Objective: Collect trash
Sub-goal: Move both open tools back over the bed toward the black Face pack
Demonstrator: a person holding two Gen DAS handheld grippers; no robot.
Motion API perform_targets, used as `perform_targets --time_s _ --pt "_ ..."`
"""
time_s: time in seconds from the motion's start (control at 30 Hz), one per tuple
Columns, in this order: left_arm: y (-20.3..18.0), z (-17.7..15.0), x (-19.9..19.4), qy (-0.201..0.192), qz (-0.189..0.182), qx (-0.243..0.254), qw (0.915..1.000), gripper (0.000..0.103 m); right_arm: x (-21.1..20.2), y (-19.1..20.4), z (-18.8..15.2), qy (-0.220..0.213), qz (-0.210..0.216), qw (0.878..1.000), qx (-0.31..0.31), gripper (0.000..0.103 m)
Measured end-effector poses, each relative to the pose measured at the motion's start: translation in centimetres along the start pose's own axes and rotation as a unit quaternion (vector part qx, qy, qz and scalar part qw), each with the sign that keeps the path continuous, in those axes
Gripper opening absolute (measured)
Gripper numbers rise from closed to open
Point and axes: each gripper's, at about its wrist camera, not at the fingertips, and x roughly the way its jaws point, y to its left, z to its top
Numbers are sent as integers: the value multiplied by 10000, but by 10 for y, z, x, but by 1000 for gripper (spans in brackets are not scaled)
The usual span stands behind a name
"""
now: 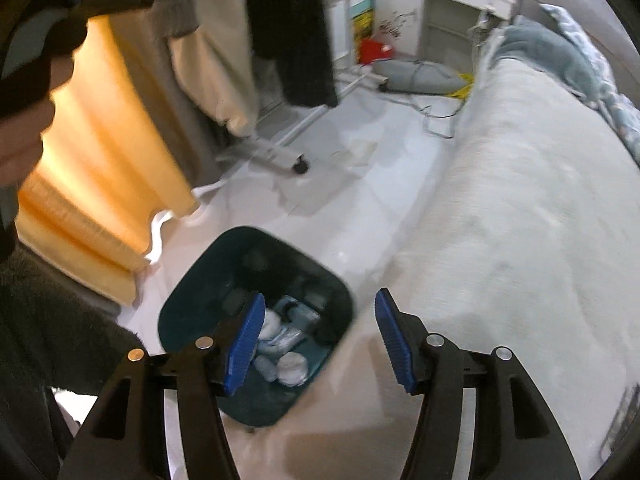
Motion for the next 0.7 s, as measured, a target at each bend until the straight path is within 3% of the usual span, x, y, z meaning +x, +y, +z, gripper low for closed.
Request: perform_targets --time_s 0.27,0.7 --pt "-51 -6 21 101 -227 187 9995 75 -32 -44 -17 -250 -440 9981 343 67" --pt "-106 -18 46 305 -446 351 9979 76 -77 -123 -51 -524 -1071 9872 1057 68"
